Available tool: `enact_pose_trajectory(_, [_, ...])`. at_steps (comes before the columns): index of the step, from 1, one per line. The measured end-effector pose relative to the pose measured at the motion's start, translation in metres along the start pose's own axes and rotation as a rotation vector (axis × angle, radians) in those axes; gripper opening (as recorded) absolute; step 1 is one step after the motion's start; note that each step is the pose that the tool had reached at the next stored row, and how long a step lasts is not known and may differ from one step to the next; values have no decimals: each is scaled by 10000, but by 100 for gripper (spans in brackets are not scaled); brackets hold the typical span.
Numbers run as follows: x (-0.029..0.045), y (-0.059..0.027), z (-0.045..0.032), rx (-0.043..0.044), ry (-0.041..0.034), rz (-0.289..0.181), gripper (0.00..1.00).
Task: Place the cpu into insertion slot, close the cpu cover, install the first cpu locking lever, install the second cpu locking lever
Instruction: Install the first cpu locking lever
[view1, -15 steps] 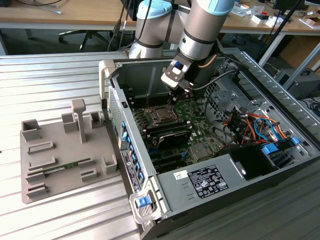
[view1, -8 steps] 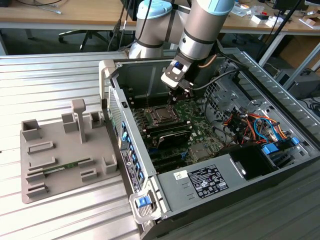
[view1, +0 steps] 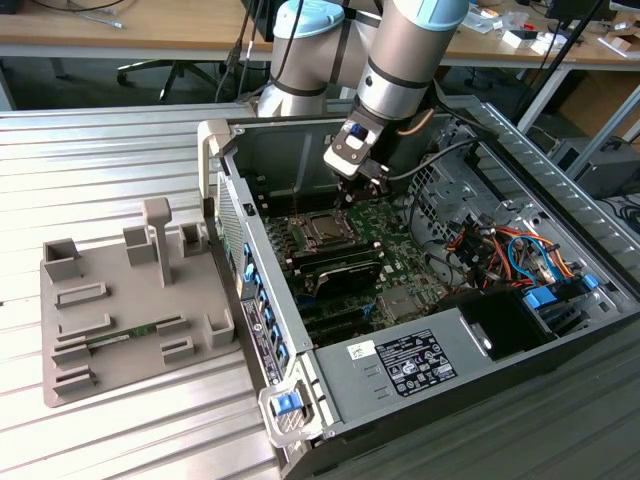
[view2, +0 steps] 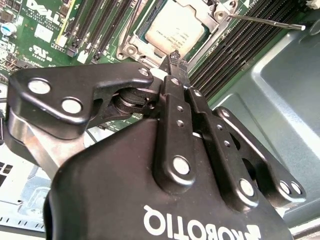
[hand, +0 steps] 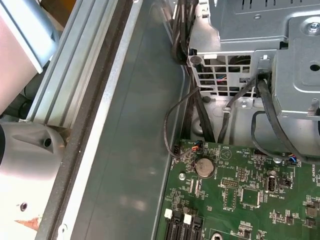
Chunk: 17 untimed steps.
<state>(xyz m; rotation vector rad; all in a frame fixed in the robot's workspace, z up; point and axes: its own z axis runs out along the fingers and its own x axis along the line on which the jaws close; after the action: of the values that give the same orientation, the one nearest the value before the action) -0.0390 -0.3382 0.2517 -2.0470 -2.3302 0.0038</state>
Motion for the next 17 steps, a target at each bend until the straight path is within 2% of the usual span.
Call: enact_pose_trajectory(17, [0, 0, 0, 9, -9, -317, 10])
